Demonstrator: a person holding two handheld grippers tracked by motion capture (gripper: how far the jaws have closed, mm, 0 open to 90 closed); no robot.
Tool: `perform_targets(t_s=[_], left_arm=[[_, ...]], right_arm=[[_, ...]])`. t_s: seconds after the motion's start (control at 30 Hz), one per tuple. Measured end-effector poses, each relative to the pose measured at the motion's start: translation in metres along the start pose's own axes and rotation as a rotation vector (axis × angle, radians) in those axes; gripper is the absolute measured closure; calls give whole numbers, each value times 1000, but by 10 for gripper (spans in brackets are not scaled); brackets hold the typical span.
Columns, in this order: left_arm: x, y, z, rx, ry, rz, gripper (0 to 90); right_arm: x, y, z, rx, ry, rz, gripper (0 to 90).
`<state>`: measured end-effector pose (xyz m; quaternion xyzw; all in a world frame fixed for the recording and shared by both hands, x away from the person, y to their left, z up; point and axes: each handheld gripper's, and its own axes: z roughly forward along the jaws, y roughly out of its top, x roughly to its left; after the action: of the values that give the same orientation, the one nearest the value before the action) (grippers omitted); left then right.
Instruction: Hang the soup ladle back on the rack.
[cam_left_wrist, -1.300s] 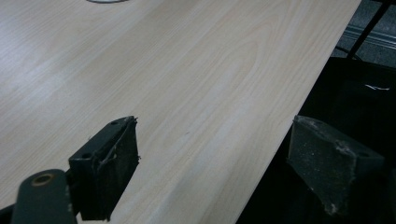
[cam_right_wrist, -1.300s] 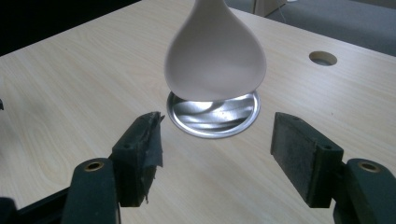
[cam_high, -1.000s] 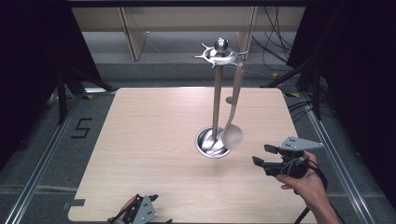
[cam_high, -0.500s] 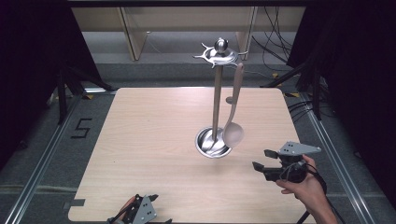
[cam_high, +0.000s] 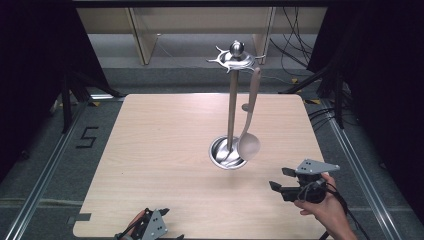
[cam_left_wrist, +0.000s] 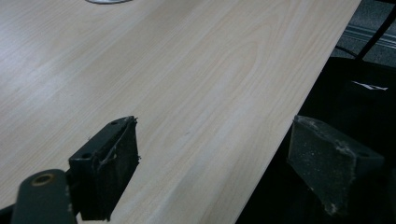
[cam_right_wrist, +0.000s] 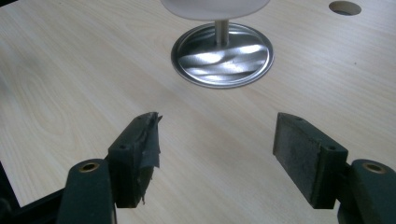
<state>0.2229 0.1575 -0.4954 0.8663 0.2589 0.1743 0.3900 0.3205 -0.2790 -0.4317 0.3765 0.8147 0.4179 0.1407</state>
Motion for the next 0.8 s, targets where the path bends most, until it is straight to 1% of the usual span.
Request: perform_targets(t_s=[0.03, 0.1, 0.13, 0.17, 0.2, 0.23, 0.3, 0.33, 0.37, 0.4, 0.43, 0.47, 0.5, 0.57, 0.6, 0.63, 0.67, 0.7, 0.73, 0.77, 0.8], left_arm=[[0, 0, 0, -1, 0, 1, 153], [0, 0, 0, -1, 2, 1, 153], [0, 0, 0, -1, 1, 1, 153], [0, 0, 0, 0, 1, 1, 153], [0, 0, 0, 1, 1, 1, 153], [0, 0, 0, -1, 1, 1, 153], [0, 0, 0, 1, 7, 4, 153], [0, 0, 0, 1, 2, -1, 153], [0, 0, 0, 4, 4, 1, 153], [0, 0, 0, 5, 5, 2, 153], [0, 0, 0, 5, 5, 3, 153], [0, 0, 0, 5, 5, 3, 153], [0, 0, 0, 5, 5, 3, 153], [0, 0, 0, 5, 4, 2, 153], [0, 0, 0, 4, 3, 2, 153], [0, 0, 0, 4, 4, 3, 153], [1, 0, 0, 6, 11, 8, 153], [0, 0, 0, 1, 2, 0, 153], [0, 0, 0, 0, 1, 1, 153], [0, 0, 0, 0, 3, 2, 153], [0, 0, 0, 0, 5, 3, 153]], right_arm=[[0, -1, -1, 14, 2, 6, 322], [1, -3, -1, -1, -5, 5, 320], [-1, -4, -1, -5, -8, -15, 320], [2, -5, -2, 7, 3, 16, 318], [1, -7, -1, -7, -6, 0, 318], [2, -8, -1, -6, 5, 9, 318], [1, -10, -1, 3, 0, -1, 315], [2, -12, 0, -1, -4, -2, 314], [1, -13, 0, -5, -5, -17, 313], [4, -15, 0, 8, -3, 11, 311], [4, -16, 1, -2, 2, 8, 310], [4, -17, 1, 4, 8, 14, 310], [2, -18, 2, -7, -9, -14, 310], [3, -22, 4, 4, -2, -4, 305], [6, -24, 4, 5, -9, 20, 305], [4, -25, 5, 4, -11, -9, 305], [4, -27, 5, 4, -11, -2, 305], [7, -28, 6, 11, 0, 18, 302], [6, -30, 6, 13, -9, 3, 298], [7, -31, 7, 3, -6, 3, 298], [6, -32, 6, 5, -3, -4, 296]])
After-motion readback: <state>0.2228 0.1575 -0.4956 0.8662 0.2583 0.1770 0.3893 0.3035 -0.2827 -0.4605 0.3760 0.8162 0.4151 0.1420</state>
